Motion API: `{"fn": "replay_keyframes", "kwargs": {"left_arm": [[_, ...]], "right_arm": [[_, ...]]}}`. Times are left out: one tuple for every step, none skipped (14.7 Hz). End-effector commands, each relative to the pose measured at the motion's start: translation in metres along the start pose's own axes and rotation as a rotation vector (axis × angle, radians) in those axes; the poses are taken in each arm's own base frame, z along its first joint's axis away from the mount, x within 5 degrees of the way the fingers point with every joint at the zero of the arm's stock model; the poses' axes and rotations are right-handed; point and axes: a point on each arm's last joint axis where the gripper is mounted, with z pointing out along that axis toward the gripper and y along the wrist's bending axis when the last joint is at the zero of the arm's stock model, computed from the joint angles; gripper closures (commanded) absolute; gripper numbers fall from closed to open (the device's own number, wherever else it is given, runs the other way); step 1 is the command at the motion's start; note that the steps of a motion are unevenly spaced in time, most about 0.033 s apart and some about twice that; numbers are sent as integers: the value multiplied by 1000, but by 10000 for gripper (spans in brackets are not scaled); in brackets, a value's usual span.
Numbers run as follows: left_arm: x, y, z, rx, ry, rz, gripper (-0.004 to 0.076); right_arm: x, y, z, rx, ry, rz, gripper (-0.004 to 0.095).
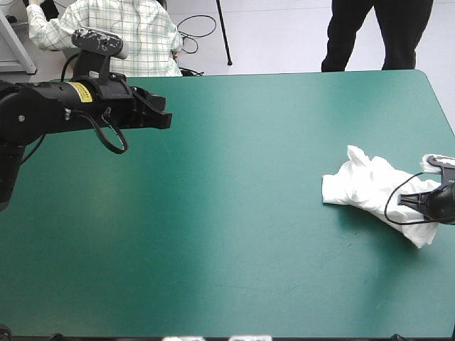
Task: Fold the cloth
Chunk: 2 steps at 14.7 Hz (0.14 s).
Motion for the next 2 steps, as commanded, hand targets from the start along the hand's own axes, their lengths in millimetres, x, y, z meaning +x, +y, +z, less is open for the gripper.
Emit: {"fn": "replay_keyframes", "kwargs": {"left_arm": [[1, -5, -22, 14, -27, 12, 587], [1, -5, -22, 10, -27, 13, 587]], "right_arm": [[-8, -4, -17, 26, -92, 6, 435], [-10, -5, -18, 26, -94, 13, 333]]}}
